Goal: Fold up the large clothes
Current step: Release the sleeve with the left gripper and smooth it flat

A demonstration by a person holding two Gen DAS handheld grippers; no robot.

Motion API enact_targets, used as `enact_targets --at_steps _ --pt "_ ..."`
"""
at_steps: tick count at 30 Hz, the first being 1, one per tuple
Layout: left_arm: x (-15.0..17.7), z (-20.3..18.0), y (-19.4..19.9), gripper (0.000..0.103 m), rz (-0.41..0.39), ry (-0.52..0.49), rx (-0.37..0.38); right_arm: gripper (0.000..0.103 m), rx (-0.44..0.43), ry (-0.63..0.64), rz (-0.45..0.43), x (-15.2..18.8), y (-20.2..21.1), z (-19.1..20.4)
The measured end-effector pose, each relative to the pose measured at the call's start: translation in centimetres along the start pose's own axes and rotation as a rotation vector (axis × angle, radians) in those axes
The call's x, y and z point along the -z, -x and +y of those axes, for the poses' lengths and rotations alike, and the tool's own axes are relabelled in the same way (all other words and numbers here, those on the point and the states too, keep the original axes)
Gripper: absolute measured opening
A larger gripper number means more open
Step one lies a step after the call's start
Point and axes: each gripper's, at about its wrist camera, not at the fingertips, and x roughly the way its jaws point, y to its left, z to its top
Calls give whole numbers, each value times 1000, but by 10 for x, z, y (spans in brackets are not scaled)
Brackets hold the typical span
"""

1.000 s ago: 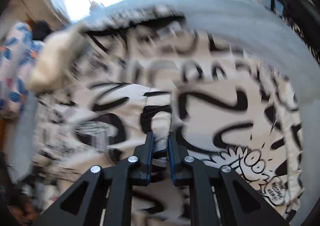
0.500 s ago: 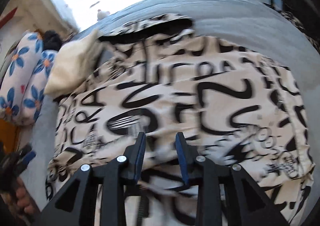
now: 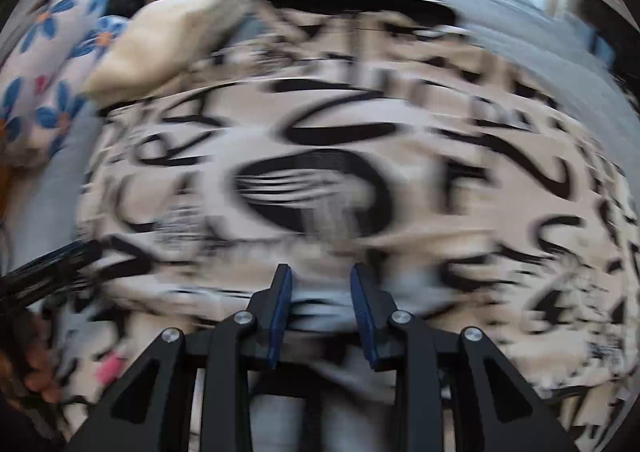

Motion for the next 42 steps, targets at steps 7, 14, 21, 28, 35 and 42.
enact_targets --at_steps 7,14,21,28,35,42 --pt "-14 -6 32 63 -31 -20 59 31 -105 -82 31 -14 19 -20" --pt "-63 -21 32 63 -92 -22 40 31 -214 -74 -17 -59 11 26" --pt "-98 -21 -28 63 -43 39 33 31 -262 -99 7 -99 -47 51" --pt "-113 12 -64 63 -59 34 -36 18 -129 -141 -34 -106 -67 -8" --pt "-111 14 -61 63 -63 -6 -65 21 -125 -187 -26 -95 -52 -39" --pt "-97 4 -28 63 -62 0 -43 22 -134 -173 -43 -86 -17 -31"
